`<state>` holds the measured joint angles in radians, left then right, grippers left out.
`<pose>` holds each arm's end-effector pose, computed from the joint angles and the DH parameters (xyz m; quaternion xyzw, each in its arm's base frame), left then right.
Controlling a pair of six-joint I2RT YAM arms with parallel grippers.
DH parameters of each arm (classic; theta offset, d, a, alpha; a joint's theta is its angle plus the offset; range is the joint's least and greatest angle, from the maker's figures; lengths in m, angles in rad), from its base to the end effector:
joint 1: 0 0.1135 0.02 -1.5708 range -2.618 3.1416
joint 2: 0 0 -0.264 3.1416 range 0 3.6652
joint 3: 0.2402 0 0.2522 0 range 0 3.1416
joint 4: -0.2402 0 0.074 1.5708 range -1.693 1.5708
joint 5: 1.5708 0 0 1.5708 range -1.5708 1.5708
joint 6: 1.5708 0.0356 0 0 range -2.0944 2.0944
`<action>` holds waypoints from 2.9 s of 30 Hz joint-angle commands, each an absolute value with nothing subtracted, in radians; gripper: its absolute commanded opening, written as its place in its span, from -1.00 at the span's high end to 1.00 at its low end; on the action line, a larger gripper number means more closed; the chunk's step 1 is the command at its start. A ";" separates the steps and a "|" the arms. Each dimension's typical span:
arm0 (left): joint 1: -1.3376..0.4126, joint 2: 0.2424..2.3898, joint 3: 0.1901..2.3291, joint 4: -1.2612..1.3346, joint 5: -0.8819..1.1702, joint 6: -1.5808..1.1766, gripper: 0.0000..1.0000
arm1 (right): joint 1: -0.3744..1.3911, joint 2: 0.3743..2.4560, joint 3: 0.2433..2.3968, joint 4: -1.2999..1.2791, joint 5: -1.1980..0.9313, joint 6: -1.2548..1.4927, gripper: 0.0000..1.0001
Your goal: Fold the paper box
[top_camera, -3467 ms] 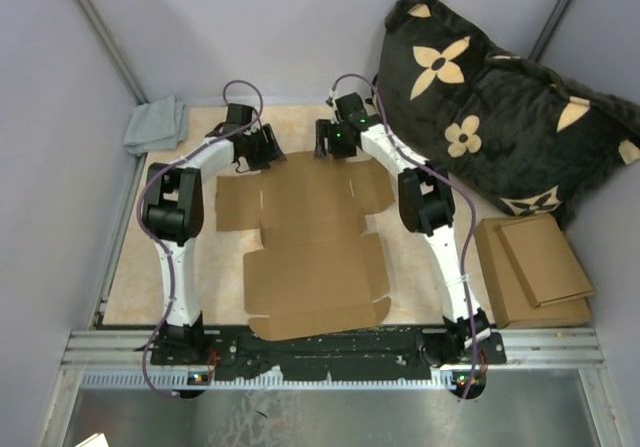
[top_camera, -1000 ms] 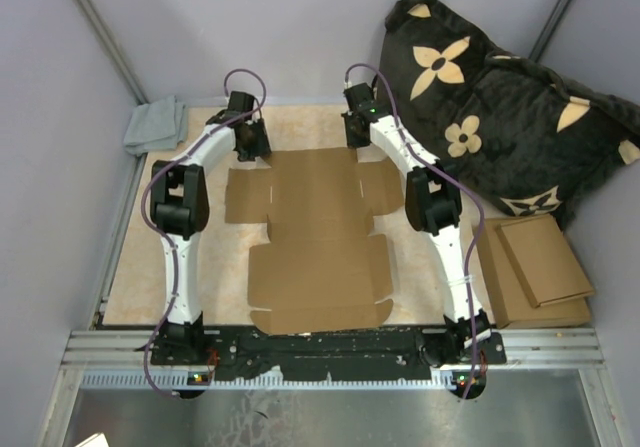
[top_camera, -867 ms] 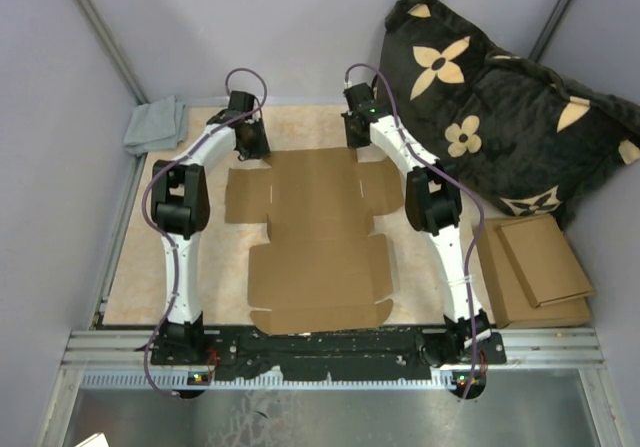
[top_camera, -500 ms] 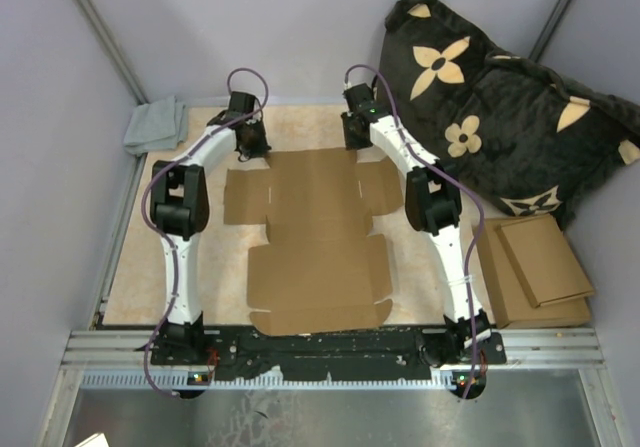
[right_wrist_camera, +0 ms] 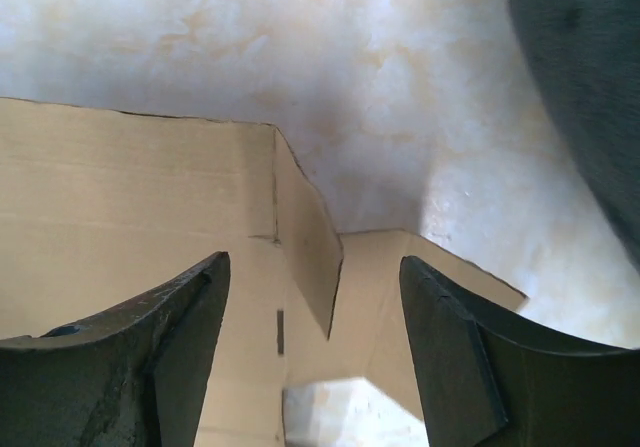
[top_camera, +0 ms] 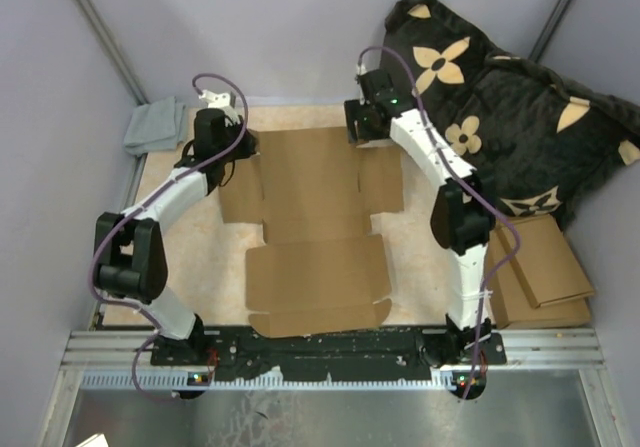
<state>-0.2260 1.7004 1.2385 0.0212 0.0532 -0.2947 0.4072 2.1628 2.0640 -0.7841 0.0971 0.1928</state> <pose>0.3887 -0.0913 0.2731 -0.0148 0.8443 -0.1595 0.5114 0.4481 0.1895 0.2836 -0.0843 0.9367 0.0559 0.3353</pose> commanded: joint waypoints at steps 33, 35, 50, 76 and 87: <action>-0.495 0.883 0.219 1.131 0.154 0.044 1.00 | 0.403 1.301 1.427 -0.787 -0.116 0.157 0.40; -0.500 0.873 0.218 1.122 0.152 0.054 1.00 | 0.404 1.302 1.419 -0.788 -0.126 0.157 0.43; -0.520 0.846 0.386 0.745 0.061 -0.062 0.56 | 0.425 1.343 1.329 -0.720 0.067 0.211 1.00; -0.521 0.893 0.753 0.024 0.047 -0.229 0.28 | 0.558 1.128 0.811 0.293 0.376 0.306 1.00; -0.521 0.921 0.788 -0.073 0.069 -0.278 0.34 | 0.575 1.136 0.768 0.325 0.402 0.330 1.00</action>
<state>-0.5156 0.9092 0.7372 -0.0296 0.0406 -0.2436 0.5655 1.1358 0.7521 0.2249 0.3634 0.3080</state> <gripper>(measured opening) 0.342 0.009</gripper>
